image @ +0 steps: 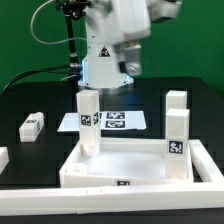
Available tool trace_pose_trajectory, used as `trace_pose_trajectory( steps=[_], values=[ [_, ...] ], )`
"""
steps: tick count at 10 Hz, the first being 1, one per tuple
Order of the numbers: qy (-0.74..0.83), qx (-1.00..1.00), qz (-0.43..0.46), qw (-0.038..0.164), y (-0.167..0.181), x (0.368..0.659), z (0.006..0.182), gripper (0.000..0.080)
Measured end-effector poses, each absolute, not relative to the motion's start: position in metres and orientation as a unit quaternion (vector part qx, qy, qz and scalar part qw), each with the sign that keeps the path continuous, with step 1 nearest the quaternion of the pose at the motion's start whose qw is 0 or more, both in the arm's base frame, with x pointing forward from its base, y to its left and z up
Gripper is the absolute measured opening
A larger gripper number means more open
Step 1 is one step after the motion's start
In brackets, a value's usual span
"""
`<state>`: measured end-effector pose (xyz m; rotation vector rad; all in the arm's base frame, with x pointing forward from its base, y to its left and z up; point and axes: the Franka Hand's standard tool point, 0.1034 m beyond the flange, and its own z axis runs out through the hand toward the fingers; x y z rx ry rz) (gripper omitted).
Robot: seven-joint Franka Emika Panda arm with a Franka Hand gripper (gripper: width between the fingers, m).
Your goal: Assemble desk
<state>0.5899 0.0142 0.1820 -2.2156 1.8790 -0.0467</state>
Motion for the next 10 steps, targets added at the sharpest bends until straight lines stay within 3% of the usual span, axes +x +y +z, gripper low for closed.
trace_pose_trajectory(
  steps=[1, 6, 10],
  values=[
    [0.596, -0.793, -0.025, 0.120, -0.005, 0.582, 0.187, 0.0649],
    [0.430, -0.895, -0.051, 0.110, -0.011, 0.581, 0.183, 0.0649],
    [0.225, -0.969, -0.052, 0.092, -0.070, 0.520, 0.159, 0.0649]
  ],
)
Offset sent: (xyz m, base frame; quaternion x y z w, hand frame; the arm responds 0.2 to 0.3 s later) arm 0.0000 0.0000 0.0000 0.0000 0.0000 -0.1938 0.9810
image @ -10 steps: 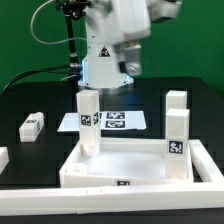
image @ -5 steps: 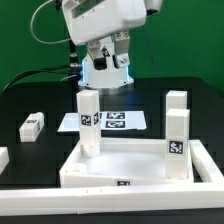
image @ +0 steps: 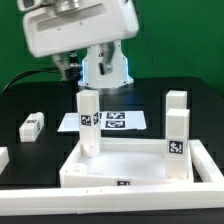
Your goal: Assemble desk
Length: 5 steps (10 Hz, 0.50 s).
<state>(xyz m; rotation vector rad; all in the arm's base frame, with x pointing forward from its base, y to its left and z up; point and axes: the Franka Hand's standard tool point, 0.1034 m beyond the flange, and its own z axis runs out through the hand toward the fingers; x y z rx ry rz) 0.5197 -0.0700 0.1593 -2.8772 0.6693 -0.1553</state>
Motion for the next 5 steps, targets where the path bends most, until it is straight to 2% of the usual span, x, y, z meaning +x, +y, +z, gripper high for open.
trace_pose_trajectory(
  steps=[1, 3, 4, 5],
  values=[
    [0.165, -0.981, -0.051, 0.086, -0.102, 0.496, 0.147, 0.0649],
    [0.086, -0.993, -0.052, 0.068, -0.143, 0.485, 0.135, 0.0649],
    [0.048, -0.996, -0.049, 0.063, -0.147, 0.481, 0.128, 0.0649],
    [0.039, -0.996, -0.044, 0.072, -0.137, 0.483, 0.130, 0.0649]
  ],
)
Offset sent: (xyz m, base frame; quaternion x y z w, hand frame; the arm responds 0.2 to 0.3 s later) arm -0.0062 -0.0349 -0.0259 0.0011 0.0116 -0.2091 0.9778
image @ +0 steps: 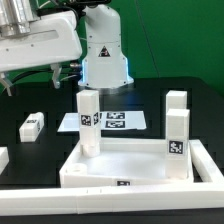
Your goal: Assemble desk
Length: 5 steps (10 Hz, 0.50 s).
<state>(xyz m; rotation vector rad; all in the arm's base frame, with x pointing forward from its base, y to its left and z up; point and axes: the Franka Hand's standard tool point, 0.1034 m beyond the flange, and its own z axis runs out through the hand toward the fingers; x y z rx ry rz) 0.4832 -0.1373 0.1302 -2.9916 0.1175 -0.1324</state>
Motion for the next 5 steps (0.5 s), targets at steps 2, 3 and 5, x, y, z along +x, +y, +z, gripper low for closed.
trace_pose_trajectory(
  steps=[2, 3, 5],
  values=[
    [0.035, -0.996, -0.036, 0.074, -0.137, 0.482, 0.129, 0.0649],
    [0.035, -0.996, -0.033, 0.074, -0.137, 0.481, 0.127, 0.0649],
    [0.019, -0.996, 0.054, 0.061, -0.156, 0.471, 0.102, 0.0649]
  ],
)
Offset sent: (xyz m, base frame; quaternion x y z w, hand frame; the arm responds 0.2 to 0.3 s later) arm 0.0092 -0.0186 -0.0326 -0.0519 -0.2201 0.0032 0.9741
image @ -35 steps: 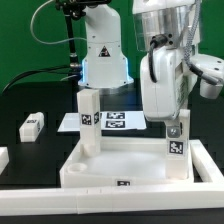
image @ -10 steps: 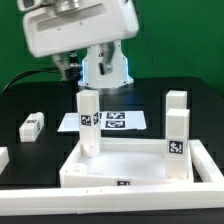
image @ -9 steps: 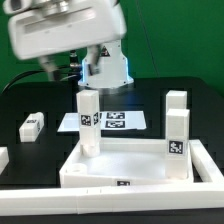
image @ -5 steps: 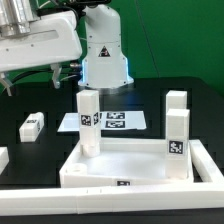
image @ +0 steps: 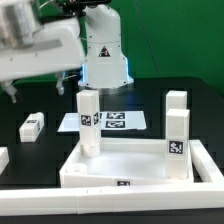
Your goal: Assemble desk
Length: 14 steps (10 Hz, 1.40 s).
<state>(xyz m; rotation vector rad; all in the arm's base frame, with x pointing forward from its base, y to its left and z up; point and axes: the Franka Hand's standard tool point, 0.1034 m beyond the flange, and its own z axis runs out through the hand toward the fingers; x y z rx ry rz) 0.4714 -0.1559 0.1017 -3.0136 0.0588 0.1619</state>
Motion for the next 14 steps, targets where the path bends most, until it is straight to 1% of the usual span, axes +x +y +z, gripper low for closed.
trace_pose_trajectory(
  steps=[1, 2, 3, 4, 5, 7, 8, 9, 10, 11, 12, 14],
  values=[
    [0.013, -0.994, 0.093, 0.058, -0.169, 0.465, 0.092, 0.0649],
    [0.007, -0.993, 0.108, 0.055, -0.180, 0.458, 0.083, 0.0649],
    [0.010, -0.987, 0.142, 0.069, -0.184, 0.445, 0.074, 0.0649],
    [0.013, -0.982, 0.169, 0.086, -0.182, 0.442, 0.075, 0.0649],
    [0.010, -0.979, 0.187, 0.085, -0.182, 0.445, 0.076, 0.0649],
    [0.005, -0.961, 0.261, 0.092, -0.179, 0.441, 0.074, 0.0649],
    [0.004, -0.957, 0.275, 0.093, -0.179, 0.442, 0.070, 0.0649],
    [-0.003, -0.942, 0.325, 0.082, -0.188, 0.426, 0.061, 0.0649],
    [0.008, -0.920, 0.387, 0.055, -0.200, 0.416, 0.050, 0.0649],
    [0.026, -0.901, 0.431, 0.043, -0.200, 0.419, 0.045, 0.0649],
    [0.021, -0.900, 0.433, 0.039, -0.201, 0.424, 0.041, 0.0649],
    [0.022, -0.901, 0.432, 0.039, -0.202, 0.424, 0.042, 0.0649]
  ],
)
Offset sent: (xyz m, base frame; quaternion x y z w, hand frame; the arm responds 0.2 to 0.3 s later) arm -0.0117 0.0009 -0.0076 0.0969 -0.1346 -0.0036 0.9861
